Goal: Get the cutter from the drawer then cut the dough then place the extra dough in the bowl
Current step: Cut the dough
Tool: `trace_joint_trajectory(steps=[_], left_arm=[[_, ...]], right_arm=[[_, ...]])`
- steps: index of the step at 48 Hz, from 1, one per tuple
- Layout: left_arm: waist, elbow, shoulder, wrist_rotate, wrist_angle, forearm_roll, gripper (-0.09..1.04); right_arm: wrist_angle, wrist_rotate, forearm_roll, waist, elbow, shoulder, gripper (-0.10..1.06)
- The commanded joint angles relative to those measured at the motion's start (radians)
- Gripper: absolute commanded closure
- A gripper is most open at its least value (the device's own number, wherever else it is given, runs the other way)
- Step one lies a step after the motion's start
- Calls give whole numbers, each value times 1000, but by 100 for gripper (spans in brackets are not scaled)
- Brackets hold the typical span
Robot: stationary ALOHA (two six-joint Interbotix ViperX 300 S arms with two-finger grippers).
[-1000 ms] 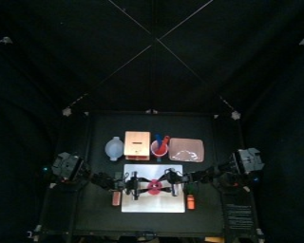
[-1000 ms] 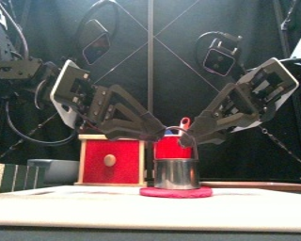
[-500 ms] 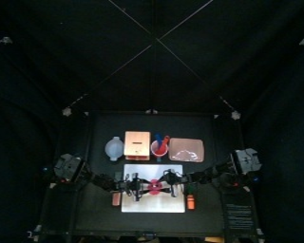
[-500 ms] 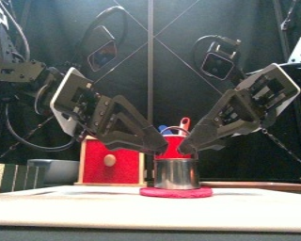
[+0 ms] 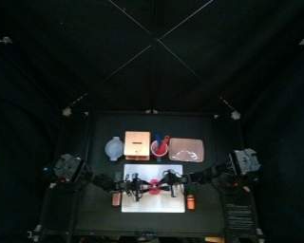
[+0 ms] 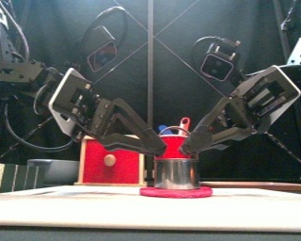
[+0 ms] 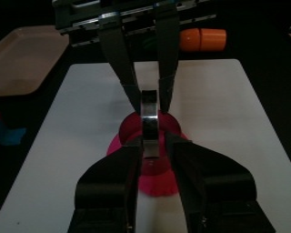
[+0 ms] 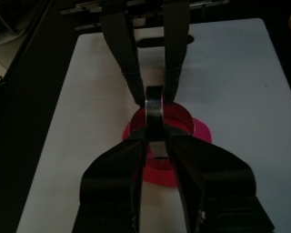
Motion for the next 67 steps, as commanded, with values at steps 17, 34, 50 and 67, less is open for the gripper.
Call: trace_joint_trajectory(steps=[17, 34, 50, 67], left_arm=[[9, -18, -18, 6, 67, 3, 29], [11, -14, -20, 6, 83, 5, 49], [11, -14, -20, 6, 161, 2, 51], [11, -15, 0, 6, 222, 2, 52]], right_arm=[[46, -2, -2, -2, -15, -15, 38], [98, 2, -2, 3, -20, 3, 38], [144, 5, 6, 3, -23, 23, 38], [175, 5, 12, -2, -18, 41, 38]])
